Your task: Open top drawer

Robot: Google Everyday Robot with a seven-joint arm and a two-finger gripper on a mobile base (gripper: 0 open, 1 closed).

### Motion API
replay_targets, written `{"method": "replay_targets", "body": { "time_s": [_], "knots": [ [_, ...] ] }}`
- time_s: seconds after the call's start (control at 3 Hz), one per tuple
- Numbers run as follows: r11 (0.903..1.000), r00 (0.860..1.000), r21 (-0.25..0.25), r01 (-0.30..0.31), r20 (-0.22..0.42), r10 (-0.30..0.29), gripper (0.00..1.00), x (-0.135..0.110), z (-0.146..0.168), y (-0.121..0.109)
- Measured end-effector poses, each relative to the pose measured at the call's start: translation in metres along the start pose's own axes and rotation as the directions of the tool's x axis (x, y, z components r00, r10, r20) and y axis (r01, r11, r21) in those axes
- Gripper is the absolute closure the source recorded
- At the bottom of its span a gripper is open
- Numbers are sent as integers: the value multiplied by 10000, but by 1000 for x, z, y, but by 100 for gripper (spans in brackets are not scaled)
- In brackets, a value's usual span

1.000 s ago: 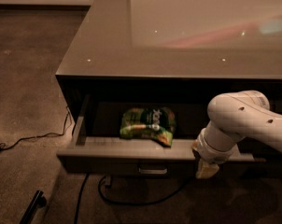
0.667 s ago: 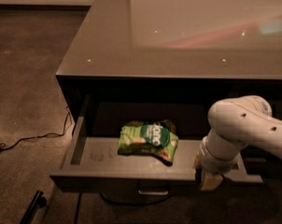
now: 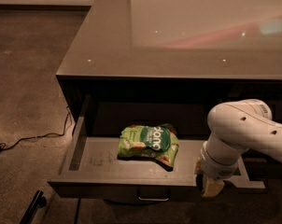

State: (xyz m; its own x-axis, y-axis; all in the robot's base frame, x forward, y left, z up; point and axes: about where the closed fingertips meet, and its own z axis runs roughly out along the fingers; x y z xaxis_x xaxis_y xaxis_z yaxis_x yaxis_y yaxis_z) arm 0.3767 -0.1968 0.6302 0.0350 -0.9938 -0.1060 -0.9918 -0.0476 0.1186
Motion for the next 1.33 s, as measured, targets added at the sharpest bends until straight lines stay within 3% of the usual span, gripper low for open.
{"method": "replay_targets", "body": {
  "time_s": [0.67,1.0,1.33],
  "knots": [
    [9993,9999,-355,-116,-108,112,13,7,4,16],
    [9946,9980,-928,-461,-481,418,0,28,10,40],
    [9943,9979,-957,-466,-493,420,0,28,10,41]
  ]
}}
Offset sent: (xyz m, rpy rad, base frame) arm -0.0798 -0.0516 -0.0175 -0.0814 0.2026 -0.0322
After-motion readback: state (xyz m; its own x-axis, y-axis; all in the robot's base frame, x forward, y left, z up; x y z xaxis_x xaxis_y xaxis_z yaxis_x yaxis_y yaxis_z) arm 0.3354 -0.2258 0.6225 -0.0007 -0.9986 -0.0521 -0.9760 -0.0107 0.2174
